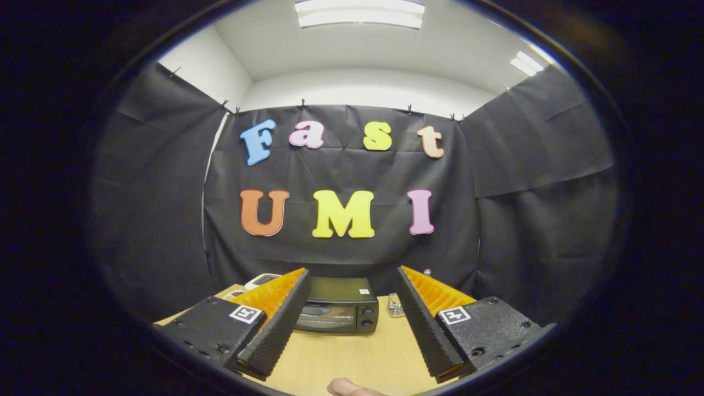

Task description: Open the toaster oven, put the food inside, and close the toaster oven door.

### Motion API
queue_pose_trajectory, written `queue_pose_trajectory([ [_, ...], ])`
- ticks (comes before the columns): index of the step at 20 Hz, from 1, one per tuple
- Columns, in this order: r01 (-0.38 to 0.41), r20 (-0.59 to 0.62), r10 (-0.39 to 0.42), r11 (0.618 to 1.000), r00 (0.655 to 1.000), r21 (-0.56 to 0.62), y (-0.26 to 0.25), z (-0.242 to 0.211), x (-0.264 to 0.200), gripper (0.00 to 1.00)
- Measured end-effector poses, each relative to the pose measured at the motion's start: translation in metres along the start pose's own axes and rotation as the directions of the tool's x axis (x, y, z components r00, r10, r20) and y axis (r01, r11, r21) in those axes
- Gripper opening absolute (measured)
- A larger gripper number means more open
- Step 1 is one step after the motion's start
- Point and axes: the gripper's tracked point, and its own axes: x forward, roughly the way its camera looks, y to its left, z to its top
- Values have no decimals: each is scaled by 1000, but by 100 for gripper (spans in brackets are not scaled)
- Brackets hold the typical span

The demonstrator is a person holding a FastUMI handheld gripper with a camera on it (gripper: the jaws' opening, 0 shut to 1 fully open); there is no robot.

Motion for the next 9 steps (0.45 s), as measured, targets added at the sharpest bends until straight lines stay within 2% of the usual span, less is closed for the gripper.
queue_pose_trajectory([
  [9,14,11,-14,1000,1000,-9,-3,0,-4,100],
])
